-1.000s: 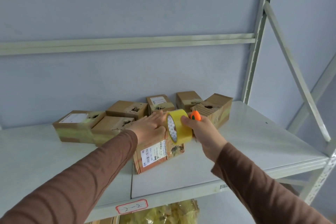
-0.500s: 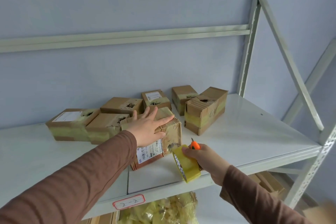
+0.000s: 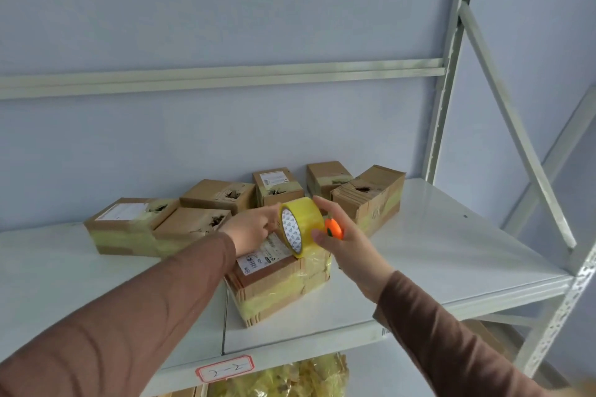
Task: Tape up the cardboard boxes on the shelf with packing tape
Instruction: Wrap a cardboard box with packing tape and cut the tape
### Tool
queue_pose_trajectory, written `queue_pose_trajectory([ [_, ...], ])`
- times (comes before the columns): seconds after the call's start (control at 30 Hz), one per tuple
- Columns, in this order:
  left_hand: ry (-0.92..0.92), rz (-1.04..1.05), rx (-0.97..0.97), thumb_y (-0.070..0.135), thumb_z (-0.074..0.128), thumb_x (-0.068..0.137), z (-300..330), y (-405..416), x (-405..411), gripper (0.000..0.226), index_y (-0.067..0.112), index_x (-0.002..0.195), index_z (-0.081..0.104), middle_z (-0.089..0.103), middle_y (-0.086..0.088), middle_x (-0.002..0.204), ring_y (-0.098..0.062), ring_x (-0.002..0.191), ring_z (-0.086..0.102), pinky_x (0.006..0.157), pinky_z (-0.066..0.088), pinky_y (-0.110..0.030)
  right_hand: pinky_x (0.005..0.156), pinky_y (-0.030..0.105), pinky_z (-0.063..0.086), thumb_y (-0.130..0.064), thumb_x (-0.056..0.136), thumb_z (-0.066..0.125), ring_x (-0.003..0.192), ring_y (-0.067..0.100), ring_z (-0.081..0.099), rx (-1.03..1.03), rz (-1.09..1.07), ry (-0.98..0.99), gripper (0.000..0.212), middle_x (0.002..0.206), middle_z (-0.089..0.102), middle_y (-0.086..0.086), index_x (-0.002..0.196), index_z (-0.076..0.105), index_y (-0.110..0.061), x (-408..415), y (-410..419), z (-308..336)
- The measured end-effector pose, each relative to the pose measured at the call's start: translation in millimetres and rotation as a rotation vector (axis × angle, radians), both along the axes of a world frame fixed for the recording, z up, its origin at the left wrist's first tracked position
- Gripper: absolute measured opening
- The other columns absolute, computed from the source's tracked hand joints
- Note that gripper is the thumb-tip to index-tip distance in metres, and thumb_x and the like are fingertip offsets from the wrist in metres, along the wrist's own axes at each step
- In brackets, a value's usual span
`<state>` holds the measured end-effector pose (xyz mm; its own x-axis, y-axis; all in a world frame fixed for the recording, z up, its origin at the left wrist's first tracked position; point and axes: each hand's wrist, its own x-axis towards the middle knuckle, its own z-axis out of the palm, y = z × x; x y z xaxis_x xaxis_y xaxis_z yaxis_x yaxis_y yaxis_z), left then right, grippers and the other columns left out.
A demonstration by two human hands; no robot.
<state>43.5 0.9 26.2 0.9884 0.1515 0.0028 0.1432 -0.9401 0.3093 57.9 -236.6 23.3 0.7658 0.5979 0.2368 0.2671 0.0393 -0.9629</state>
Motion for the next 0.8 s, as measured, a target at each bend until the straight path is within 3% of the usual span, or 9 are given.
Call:
queue_pose_trajectory([
  [0.1,-0.076,-0.118,0.027,0.033,0.047,0.104,-20,8,-9,0.041,0.021,0.142,0.056,0.034,0.002,0.165,-0.021,0.144,0.040,0.111,0.037,-0.033,0.096,0.042,0.054,-0.012,0.103,0.058,0.092,0.026,0.057,-0.074,-0.027,-0.135,0.063,0.119,0.061,0.015,0.152,0.038,-0.045,4,10,-12],
  [0.2,0.170,-0.167,0.064,0.099,0.042,0.069,-17,9,-16,0.117,0.034,0.163,0.019,-0.003,0.010,0.172,-0.018,0.157,-0.002,0.127,0.011,-0.046,0.092,0.038,0.054,-0.020,0.103,0.059,0.085,0.019,0.054,-0.076,-0.054,-0.138,0.060,0.100,0.059,0.011,0.152,0.037,-0.047,12,14,-23],
  [0.27,0.253,-0.184,0.163,0.107,0.039,0.052,-14,4,-13,0.142,0.029,0.164,0.001,-0.014,0.004,0.171,-0.020,0.156,-0.016,0.126,-0.003,-0.044,0.093,0.039,0.055,-0.024,0.103,0.060,0.088,0.018,0.062,-0.080,-0.027,-0.070,0.043,0.100,0.064,0.007,0.145,0.050,-0.031,17,16,-19],
  [0.33,0.266,-0.214,0.211,0.102,0.042,0.058,-16,0,-11,0.139,0.023,0.165,0.001,-0.013,0.000,0.171,-0.018,0.156,-0.020,0.128,-0.010,-0.043,0.084,0.036,0.054,-0.025,0.104,0.061,0.084,0.019,0.062,-0.093,0.011,-0.010,0.017,0.094,0.067,0.003,0.116,0.062,-0.013,23,18,-10],
  [0.43,0.218,-0.219,0.238,0.084,0.049,0.082,-21,-2,-11,0.111,0.020,0.165,0.010,-0.014,-0.002,0.172,-0.016,0.156,-0.021,0.128,-0.007,-0.046,0.060,0.017,0.044,-0.031,0.101,0.064,0.064,0.009,0.052,-0.082,-0.026,0.055,0.020,0.070,0.057,-0.009,0.087,0.062,-0.016,31,9,10],
  [0.53,0.191,-0.240,0.229,0.075,0.047,0.092,-24,-4,-16,0.080,0.029,0.157,0.037,-0.018,-0.002,0.170,-0.012,0.154,-0.023,0.127,-0.011,-0.047,0.068,0.031,0.046,-0.037,0.094,0.072,0.071,0.019,0.057,-0.117,-0.043,0.116,0.030,0.077,0.061,0.005,0.088,0.065,-0.008,21,-11,10],
  [0.63,0.185,-0.309,0.171,0.067,0.044,0.098,-20,-7,-18,0.068,0.057,0.157,0.012,-0.014,0.012,0.168,-0.008,0.152,-0.025,0.122,-0.018,-0.057,0.072,0.041,0.042,-0.047,0.077,0.075,0.074,0.025,0.059,-0.188,-0.058,0.214,0.056,0.080,0.063,0.011,0.094,0.061,0.004,-4,-33,-14],
  [0.7,0.185,-0.344,0.198,0.061,0.041,0.103,-18,-10,-19,0.065,0.054,0.158,0.007,-0.009,0.014,0.169,-0.004,0.154,-0.020,0.121,-0.016,-0.062,0.070,0.037,0.039,-0.052,0.073,0.071,0.069,0.022,0.056,-0.264,-0.080,0.238,0.047,0.074,0.060,0.007,0.086,0.061,-0.008,-18,-45,-30],
  [0.8,0.167,-0.398,0.226,0.045,0.036,0.109,-17,-13,-20,0.059,0.050,0.160,0.005,-0.005,0.009,0.171,-0.005,0.156,-0.009,0.125,-0.011,-0.053,0.072,0.036,0.040,-0.048,0.082,0.075,0.071,0.022,0.057,-0.316,-0.084,0.281,0.038,0.076,0.060,0.009,0.086,0.059,-0.014,-22,-48,-47],
])
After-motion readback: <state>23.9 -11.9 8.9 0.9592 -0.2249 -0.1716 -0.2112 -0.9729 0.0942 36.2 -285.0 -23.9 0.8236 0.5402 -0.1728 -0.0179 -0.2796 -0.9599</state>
